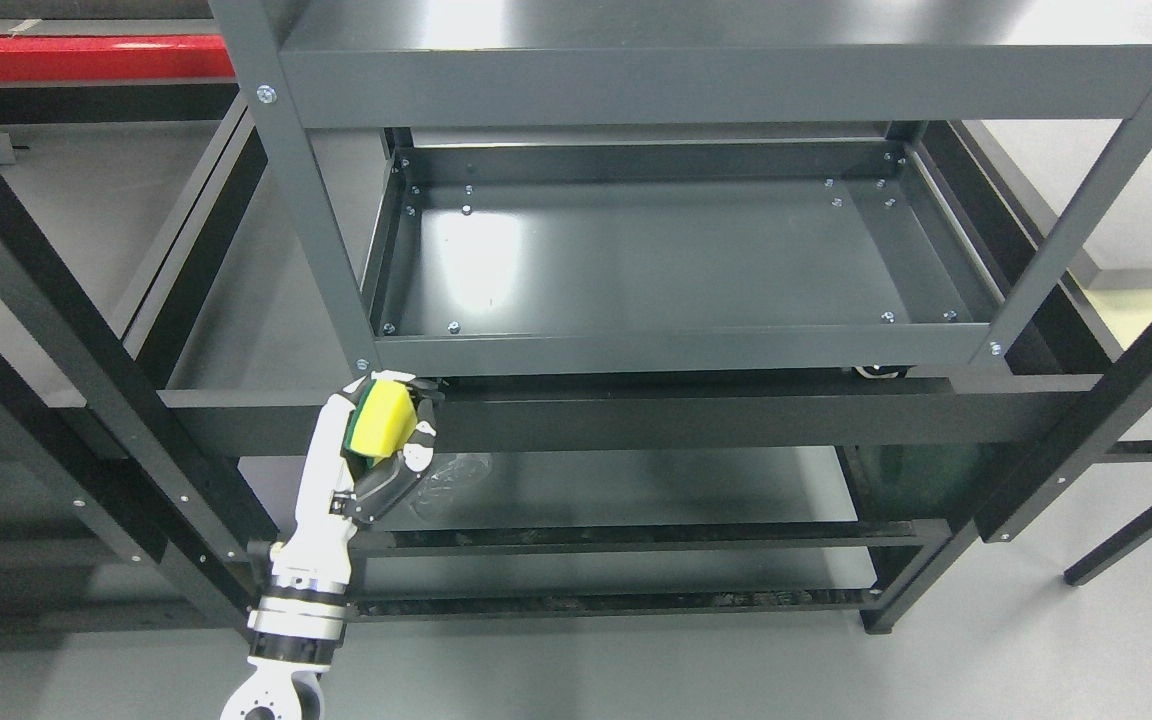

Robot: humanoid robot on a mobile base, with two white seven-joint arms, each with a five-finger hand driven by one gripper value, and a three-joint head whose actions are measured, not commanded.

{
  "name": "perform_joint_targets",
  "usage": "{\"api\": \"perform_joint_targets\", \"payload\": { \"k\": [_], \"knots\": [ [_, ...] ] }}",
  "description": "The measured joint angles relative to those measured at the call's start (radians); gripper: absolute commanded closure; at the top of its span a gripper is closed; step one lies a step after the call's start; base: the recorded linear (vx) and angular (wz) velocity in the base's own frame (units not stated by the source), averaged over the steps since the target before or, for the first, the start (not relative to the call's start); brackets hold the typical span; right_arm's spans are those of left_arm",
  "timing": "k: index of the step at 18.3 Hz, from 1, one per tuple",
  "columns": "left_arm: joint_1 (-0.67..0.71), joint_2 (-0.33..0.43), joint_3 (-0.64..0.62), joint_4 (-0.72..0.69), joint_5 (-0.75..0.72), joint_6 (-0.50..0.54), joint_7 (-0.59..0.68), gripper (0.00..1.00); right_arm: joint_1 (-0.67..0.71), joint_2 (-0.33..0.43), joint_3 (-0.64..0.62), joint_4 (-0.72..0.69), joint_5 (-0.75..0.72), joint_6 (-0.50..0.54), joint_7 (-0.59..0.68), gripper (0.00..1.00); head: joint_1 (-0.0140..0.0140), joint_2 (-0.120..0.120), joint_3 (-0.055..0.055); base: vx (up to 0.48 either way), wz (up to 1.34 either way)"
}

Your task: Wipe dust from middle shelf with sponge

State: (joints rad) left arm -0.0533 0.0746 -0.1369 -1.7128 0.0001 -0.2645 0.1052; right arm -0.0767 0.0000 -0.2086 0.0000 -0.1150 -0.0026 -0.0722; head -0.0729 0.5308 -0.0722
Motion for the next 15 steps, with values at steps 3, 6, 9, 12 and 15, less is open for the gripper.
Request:
{"api": "perform_joint_targets", "payload": {
  "k": [3, 6, 9, 12, 15],
  "knots": [
    [0.024, -0.019, 0.035, -0.016, 0.000, -0.027, 0.001, 0.99, 0.000, 0.000, 0.000, 0.000, 0.000, 0.000, 0.000, 0.00, 0.0000, 0.000, 0.000, 0.000, 0.00],
    [0.037, -0.033, 0.061, -0.028, 0.000, -0.032, 0.001, 1.00, 0.000, 0.000, 0.000, 0.000, 0.000, 0.000, 0.000, 0.00, 0.0000, 0.000, 0.000, 0.000, 0.00],
    [0.044, -0.045, 0.082, -0.038, 0.000, -0.036, 0.000, 1.00, 0.000, 0.000, 0.000, 0.000, 0.000, 0.000, 0.000, 0.00, 0.0000, 0.000, 0.000, 0.000, 0.00],
    [0.048, -0.052, 0.095, -0.044, 0.000, -0.036, -0.001, 1.00, 0.000, 0.000, 0.000, 0.000, 0.000, 0.000, 0.000, 0.00, 0.0000, 0.000, 0.000, 0.000, 0.00],
    [0.051, -0.059, 0.107, -0.050, 0.000, -0.036, -0.002, 1.00, 0.000, 0.000, 0.000, 0.000, 0.000, 0.000, 0.000, 0.00, 0.0000, 0.000, 0.000, 0.000, 0.00]
  ]
}}
